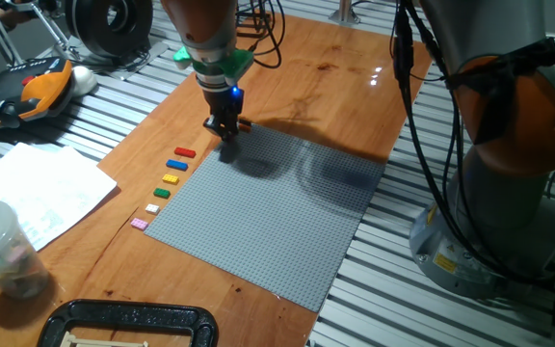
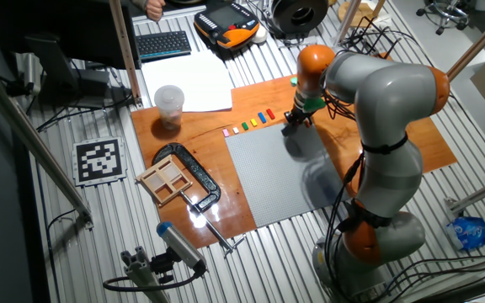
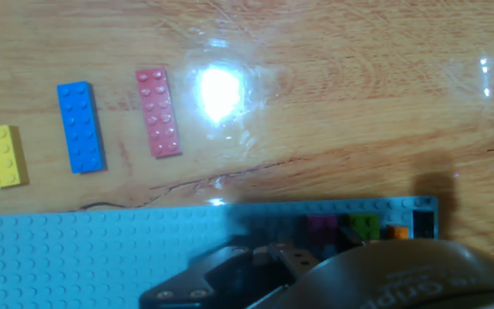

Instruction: Build with small Lego blocks

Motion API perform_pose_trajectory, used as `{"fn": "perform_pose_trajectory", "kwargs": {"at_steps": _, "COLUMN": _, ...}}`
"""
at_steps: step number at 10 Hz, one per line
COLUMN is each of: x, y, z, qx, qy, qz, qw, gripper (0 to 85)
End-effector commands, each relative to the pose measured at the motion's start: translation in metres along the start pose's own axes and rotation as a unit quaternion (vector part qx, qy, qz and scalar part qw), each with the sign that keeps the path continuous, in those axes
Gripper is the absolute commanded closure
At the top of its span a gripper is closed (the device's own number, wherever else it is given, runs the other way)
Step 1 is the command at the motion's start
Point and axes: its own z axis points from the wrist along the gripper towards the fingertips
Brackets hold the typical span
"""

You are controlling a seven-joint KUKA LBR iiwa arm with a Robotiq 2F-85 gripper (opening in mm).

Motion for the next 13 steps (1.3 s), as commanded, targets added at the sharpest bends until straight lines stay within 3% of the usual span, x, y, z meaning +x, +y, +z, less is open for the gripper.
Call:
{"fn": "perform_pose_trajectory", "kwargs": {"at_steps": 1, "x": 0.000, "y": 0.002, "z": 0.001, "qx": -0.002, "qy": 0.001, "qz": 0.001, "qw": 1.0000, "gripper": 51.0}}
{"fn": "perform_pose_trajectory", "kwargs": {"at_steps": 6, "x": -0.003, "y": 0.005, "z": 0.014, "qx": -0.006, "qy": 0.003, "qz": -0.006, "qw": 1.0000, "gripper": 51.0}}
{"fn": "perform_pose_trajectory", "kwargs": {"at_steps": 9, "x": -0.002, "y": 0.005, "z": 0.011, "qx": -0.006, "qy": 0.005, "qz": -0.004, "qw": 1.0000, "gripper": 51.0}}
{"fn": "perform_pose_trajectory", "kwargs": {"at_steps": 10, "x": -0.002, "y": 0.003, "z": 0.002, "qx": -0.003, "qy": 0.014, "qz": -0.002, "qw": 0.9999, "gripper": 51.0}}
{"fn": "perform_pose_trajectory", "kwargs": {"at_steps": 13, "x": 0.002, "y": 0.003, "z": -0.017, "qx": 0.001, "qy": 0.022, "qz": 0.002, "qw": 0.9998, "gripper": 51.0}}
